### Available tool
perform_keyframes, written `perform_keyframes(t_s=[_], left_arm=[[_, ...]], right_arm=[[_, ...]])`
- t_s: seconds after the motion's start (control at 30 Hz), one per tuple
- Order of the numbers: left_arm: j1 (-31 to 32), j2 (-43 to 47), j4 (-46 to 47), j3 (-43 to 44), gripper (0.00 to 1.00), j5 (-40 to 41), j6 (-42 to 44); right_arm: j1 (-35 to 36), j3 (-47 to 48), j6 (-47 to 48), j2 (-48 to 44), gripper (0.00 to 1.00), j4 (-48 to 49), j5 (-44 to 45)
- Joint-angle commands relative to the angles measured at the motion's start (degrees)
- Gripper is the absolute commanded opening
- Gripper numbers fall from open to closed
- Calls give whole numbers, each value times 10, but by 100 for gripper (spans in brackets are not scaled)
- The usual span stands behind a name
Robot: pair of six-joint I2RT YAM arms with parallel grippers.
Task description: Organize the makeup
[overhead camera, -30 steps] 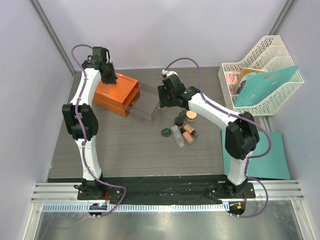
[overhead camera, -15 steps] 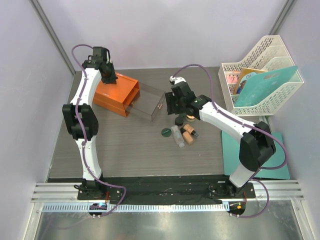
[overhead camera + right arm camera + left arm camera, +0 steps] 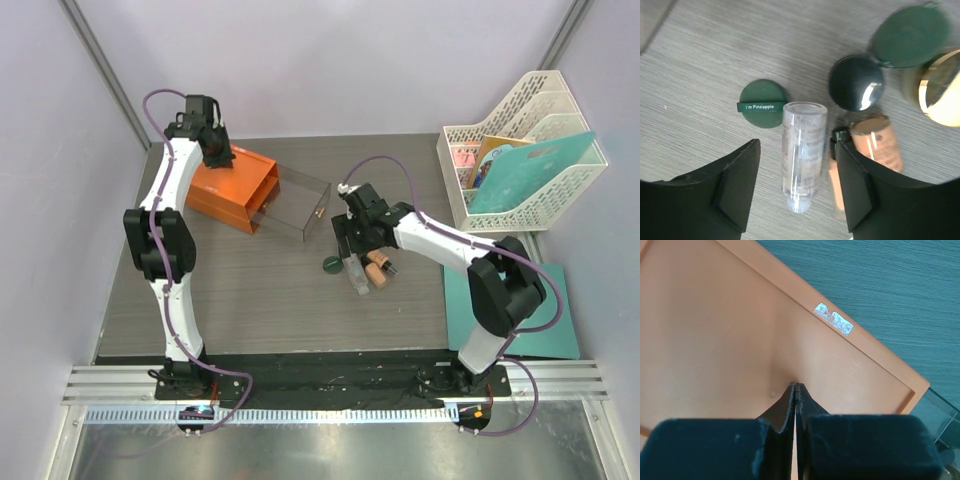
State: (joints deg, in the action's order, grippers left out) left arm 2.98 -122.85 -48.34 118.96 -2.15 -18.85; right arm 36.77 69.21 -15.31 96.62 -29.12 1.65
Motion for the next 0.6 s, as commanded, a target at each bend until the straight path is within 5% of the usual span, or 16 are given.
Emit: perform_keyframes(t_s=[0.0, 0.33, 0.47, 0.57], left_arm=[[-4, -81, -143, -73, 0, 44, 27], [-4, -92, -165, -62, 0, 83, 23], [-4, -99, -163, -70, 0, 73, 22], [-4, -97, -147, -89, 0, 55, 16]], right_arm=[[1, 8, 7, 38, 66, 2, -54], [1, 26, -2, 104, 47, -9, -32], [1, 29, -1, 99, 16, -14, -19], [0, 28, 2, 79, 9, -17, 11]])
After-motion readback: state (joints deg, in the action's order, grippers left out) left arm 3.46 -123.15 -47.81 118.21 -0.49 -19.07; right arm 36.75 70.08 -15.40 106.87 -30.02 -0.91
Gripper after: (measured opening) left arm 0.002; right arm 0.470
